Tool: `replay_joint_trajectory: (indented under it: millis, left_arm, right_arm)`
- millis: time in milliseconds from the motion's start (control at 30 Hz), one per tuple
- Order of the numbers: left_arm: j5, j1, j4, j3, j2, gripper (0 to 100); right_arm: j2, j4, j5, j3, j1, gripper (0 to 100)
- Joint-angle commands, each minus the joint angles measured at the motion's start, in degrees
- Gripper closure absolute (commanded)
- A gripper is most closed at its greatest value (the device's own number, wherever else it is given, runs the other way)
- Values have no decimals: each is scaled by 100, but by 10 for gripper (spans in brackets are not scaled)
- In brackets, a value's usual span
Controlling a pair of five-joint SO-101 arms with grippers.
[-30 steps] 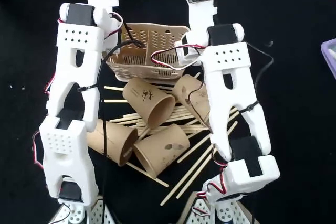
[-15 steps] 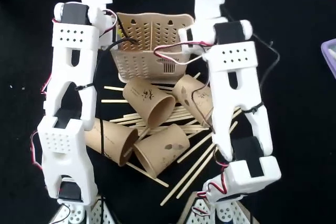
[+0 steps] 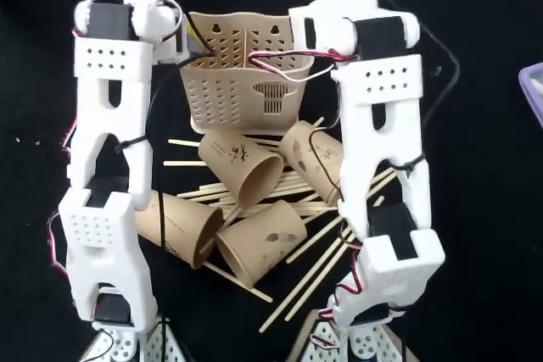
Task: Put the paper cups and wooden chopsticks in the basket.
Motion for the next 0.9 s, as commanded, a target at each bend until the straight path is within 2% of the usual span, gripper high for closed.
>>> replay_joint_trajectory:
  millis: [0, 133, 333, 467, 667, 867]
  left_arm:
    - [0, -171, 325, -1200, -193, 748]
    - [0, -391, 677, -2123, -167, 748]
    - [-35, -857, 686, -2114, -352, 748]
    - [-53, -971, 686, -1385, -870, 748]
    - [-53, -971, 677, 541, -1758, 748]
    - [-62, -1393, 607, 1727, -2400, 748]
  right_arm:
    - [-171, 431, 0, -699, 9, 808]
    - [-189, 853, 0, -1077, 44, 808]
    - [-189, 1565, 0, -1552, 53, 808]
    - [-189, 1749, 26, -1684, 53, 809]
    - [-189, 1785, 273, -1648, 141, 810]
    - [-198, 1811, 264, -1613, 404, 810]
